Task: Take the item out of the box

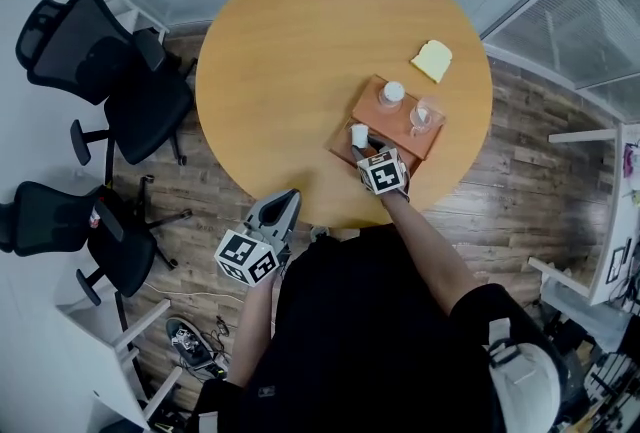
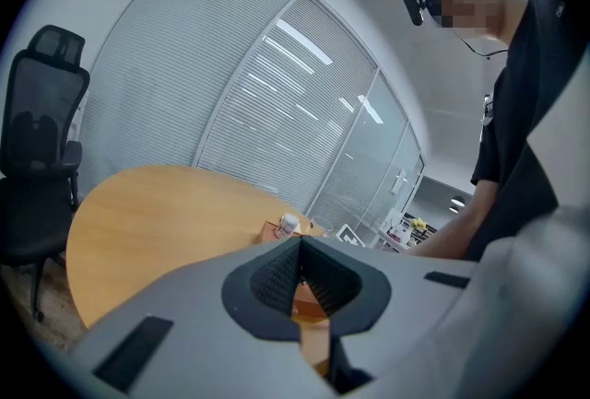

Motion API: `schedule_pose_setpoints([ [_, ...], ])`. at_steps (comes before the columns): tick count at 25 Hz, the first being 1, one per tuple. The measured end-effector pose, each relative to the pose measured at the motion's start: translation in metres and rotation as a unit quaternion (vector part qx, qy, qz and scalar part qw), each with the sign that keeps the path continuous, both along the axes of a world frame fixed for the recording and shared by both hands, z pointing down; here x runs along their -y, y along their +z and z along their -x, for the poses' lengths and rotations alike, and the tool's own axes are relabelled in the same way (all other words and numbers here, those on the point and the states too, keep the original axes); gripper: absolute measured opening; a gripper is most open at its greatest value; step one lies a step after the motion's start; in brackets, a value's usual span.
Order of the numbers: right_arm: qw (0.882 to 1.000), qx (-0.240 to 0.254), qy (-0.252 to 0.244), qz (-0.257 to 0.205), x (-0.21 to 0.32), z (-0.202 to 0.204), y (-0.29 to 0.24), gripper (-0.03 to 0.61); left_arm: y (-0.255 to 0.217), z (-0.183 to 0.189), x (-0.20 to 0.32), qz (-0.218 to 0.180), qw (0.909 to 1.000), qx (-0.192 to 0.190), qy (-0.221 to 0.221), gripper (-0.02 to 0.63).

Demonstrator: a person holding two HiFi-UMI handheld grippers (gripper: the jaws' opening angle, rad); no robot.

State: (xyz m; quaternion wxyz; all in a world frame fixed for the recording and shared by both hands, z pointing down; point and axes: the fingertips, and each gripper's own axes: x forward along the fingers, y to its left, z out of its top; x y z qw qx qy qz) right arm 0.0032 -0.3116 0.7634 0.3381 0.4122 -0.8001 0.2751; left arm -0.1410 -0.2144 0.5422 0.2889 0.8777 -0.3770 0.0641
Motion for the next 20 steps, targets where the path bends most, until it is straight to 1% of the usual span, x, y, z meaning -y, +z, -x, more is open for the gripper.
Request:
schedule_pose_setpoints([
  [8, 0.999, 0.025, 0.024, -0.028, -0.016, -0.012, -0.034, 0.169, -0.003, -0.004, 0.001, -0.013, 0.9994, -0.005, 0.031, 0.006],
  [13, 0.998, 0.013, 0.016, -0.066, -0.033, -0.018, -0.062, 0.169, -0.005, -0.008, -0.002, -0.019, 0.9984, -0.009, 0.052, 0.006],
  [20, 0.992, 0.035, 0.033, -0.119, -0.058, -0.019, -0.117, 0.169, -0.01, -0.009, -0.011, -0.03, 0.9962, -0.015, 0.081, 0.006],
])
